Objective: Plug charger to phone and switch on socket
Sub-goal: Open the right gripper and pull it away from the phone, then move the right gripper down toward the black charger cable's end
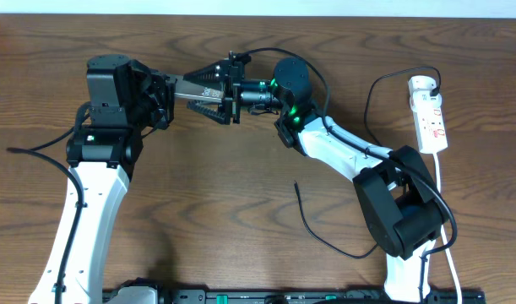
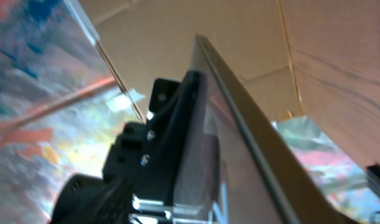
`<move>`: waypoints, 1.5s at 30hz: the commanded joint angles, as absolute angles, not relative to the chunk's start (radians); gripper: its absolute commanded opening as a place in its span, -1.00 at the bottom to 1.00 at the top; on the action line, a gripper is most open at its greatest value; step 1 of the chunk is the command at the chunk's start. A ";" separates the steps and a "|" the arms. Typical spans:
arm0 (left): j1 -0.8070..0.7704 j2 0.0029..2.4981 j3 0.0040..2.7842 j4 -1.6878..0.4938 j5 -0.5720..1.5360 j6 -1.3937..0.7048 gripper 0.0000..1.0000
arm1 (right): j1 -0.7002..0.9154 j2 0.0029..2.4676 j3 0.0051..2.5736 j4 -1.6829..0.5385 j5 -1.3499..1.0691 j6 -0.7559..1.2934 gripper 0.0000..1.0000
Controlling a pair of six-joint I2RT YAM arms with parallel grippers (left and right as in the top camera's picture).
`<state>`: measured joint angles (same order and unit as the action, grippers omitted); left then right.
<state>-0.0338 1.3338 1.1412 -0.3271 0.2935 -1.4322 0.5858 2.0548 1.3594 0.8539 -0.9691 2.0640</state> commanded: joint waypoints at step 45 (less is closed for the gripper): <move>0.291 1.417 1.149 0.157 1.297 -1.295 -0.86 | 0.241 2.045 1.373 0.773 -1.367 1.345 0.98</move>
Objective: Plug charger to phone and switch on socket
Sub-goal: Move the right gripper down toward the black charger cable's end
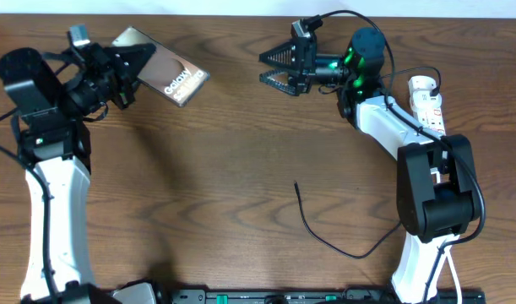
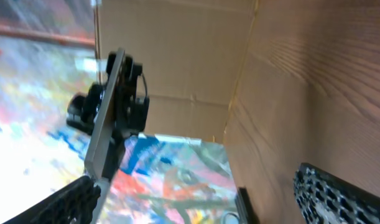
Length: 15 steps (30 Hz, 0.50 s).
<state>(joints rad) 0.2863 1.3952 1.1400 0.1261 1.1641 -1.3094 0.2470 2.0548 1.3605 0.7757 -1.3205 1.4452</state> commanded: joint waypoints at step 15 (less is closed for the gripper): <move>0.291 1.474 1.149 0.220 1.346 -1.293 -0.86 | 0.234 2.044 1.373 0.641 -1.119 1.322 0.98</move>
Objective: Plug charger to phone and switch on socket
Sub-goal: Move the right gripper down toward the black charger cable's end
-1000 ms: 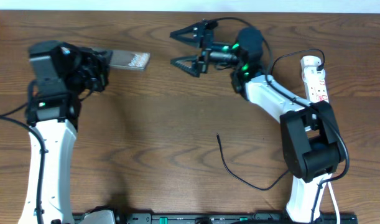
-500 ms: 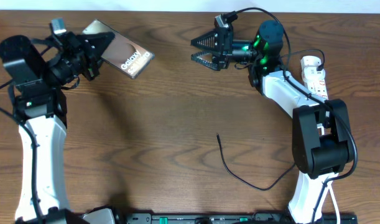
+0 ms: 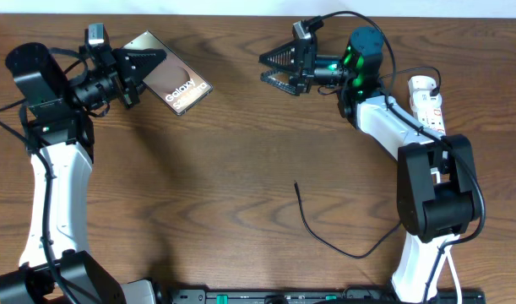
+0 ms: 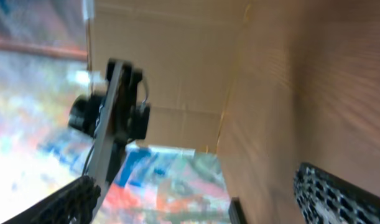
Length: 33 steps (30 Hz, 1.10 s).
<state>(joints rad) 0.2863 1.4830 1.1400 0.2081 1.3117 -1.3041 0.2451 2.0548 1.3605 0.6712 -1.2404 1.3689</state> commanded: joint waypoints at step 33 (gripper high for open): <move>0.115 1.616 1.149 0.145 1.366 -0.871 -0.86 | 0.358 1.898 1.820 -1.415 0.031 0.308 0.98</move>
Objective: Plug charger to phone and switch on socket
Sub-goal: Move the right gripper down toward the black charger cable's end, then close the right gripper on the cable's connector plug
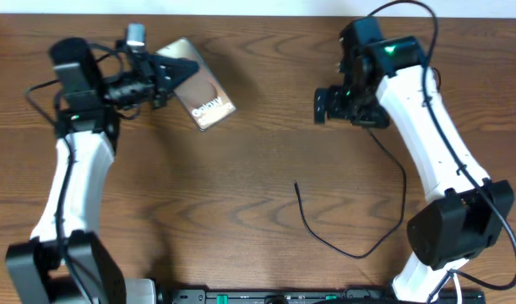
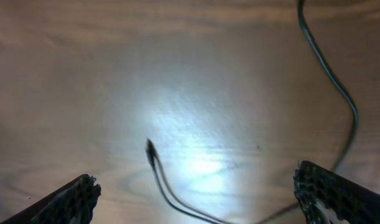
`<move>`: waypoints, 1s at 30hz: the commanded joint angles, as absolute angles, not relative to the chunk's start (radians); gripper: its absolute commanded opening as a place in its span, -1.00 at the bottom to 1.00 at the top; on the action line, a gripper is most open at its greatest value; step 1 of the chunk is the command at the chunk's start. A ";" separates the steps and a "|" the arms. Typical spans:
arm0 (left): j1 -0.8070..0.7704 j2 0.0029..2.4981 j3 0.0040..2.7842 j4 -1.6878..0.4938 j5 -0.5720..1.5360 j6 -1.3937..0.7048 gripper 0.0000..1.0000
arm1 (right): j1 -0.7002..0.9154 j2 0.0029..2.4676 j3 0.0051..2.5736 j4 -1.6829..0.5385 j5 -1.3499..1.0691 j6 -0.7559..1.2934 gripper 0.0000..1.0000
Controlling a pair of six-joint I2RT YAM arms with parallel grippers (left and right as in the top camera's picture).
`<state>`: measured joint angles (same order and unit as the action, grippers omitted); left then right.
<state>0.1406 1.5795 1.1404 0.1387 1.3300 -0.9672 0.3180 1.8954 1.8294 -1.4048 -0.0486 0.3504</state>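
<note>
The phone (image 1: 203,95), rose-gold with "Galaxy" printed on it, is held at the upper left with my left gripper (image 1: 175,73) shut on its upper end. My right gripper (image 1: 333,106) faces down over the table, open, its fingers (image 2: 73,199) wide apart with nothing between them. The black charger cable (image 1: 352,252) lies on the wood, its loose plug tip (image 1: 296,185) below and left of the right gripper. In the right wrist view the plug tip (image 2: 149,147) lies ahead of the open jaws. The socket strip is hidden under the right arm.
The brown wooden table (image 1: 198,211) carries only the cable in its middle. The cable (image 2: 329,68) loops up at the right toward the right arm. A black rail (image 1: 266,295) runs along the front edge.
My right gripper, then pointing left at the upper middle, now faces down over the table above the cable. The left gripper has carried the phone a little right and lower.
At first both grippers met at the upper middle with the phone between them. Then the left gripper held the phone at the far left and the right stood open, apart from it. Now the right looks down at the plug tip and the phone is nearer the middle.
</note>
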 commanded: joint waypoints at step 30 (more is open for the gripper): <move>0.064 1.885 1.149 0.144 1.485 -0.706 -0.86 | 0.587 1.898 1.232 -1.060 -0.224 0.417 0.47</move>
